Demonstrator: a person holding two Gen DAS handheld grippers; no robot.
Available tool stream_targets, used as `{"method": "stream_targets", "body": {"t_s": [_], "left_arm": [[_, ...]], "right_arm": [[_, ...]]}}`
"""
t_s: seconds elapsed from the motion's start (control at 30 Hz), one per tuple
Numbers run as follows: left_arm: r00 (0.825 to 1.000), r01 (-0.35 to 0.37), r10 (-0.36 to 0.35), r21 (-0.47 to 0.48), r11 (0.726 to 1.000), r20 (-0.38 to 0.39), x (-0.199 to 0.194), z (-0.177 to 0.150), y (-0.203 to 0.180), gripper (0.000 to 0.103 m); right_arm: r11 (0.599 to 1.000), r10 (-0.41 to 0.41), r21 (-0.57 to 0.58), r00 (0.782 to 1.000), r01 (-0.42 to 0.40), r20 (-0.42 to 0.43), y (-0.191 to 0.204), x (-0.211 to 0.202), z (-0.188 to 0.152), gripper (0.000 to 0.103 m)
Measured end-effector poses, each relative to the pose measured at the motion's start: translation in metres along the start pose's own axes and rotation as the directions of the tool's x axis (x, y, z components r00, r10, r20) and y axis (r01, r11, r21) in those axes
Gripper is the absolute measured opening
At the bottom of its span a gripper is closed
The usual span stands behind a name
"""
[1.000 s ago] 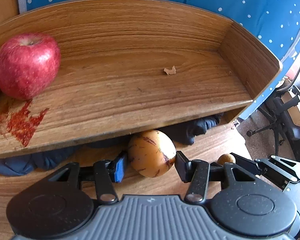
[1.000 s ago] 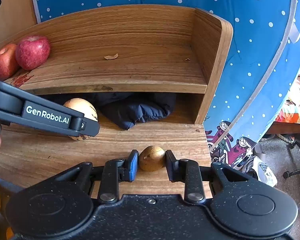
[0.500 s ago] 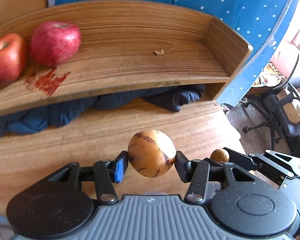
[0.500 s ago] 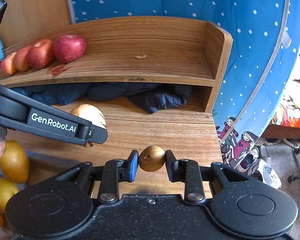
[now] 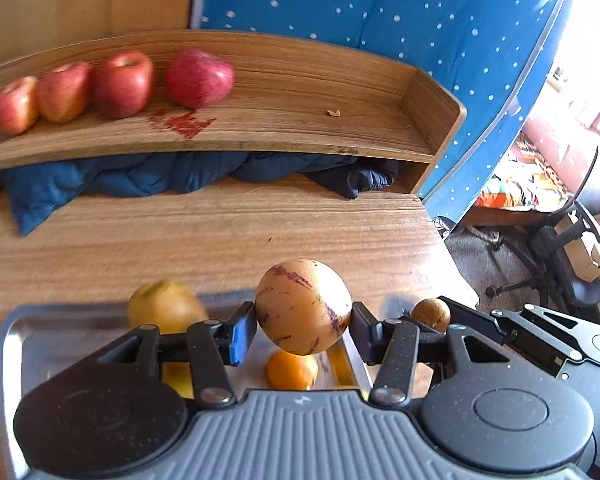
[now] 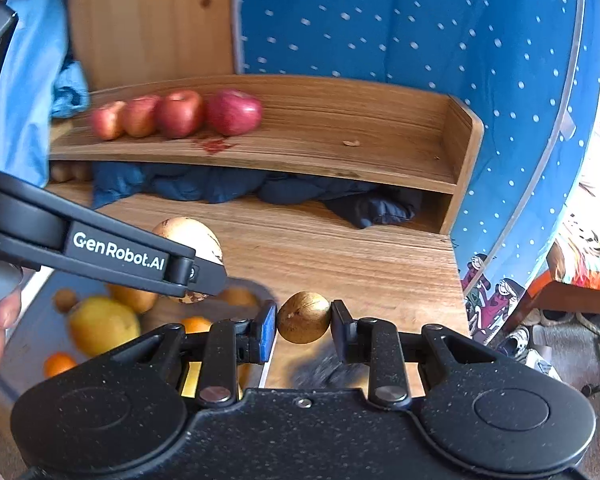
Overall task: Organize fruits
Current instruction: 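Carry the pepino and kiwi onto the tray and open both tools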
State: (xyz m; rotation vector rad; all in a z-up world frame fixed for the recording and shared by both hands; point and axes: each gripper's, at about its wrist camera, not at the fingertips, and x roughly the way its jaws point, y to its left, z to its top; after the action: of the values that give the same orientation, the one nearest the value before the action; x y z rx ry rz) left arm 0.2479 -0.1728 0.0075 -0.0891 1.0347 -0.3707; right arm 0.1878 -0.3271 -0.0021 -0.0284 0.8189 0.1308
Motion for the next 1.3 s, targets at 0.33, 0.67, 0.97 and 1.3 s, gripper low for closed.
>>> {"method": "stream_targets", "body": {"t_s": [0.33,0.67,0.97,1.3], "left_arm": [[0.996,-0.071,0.076,-0.089,0.993,0.055,-0.062,-0.053,0.022,0.054],[0.987,-0.135,0.149,-0.215,0.967,0.054,-0.098,-0.084,0.071,0.054],[0.986,-0.155,0.164,-0.250,0.956,0.016,-0.107,-0.095,0.127,0.054],[0.992,-0.116,0.105,-0.182,0.976,-0.071,-0.100,-0.108,0.164,0.054]], "right_arm": [[0.994,0.086,-0.065,0.996,-0.084,0.033,0.048,-0.042,-0.023,0.031],[0.975,0.179,-0.136,0.983,-0.173,0.031,0.097,-0.053,-0.027,0.031],[0.951,0.249,-0.184,0.968,-0.249,-0.021,0.147,-0.037,-0.020,0.031],[0.935,0.293,-0.173,0.949,-0.310,-0.117,0.180,-0.015,-0.023,0.031]]}}
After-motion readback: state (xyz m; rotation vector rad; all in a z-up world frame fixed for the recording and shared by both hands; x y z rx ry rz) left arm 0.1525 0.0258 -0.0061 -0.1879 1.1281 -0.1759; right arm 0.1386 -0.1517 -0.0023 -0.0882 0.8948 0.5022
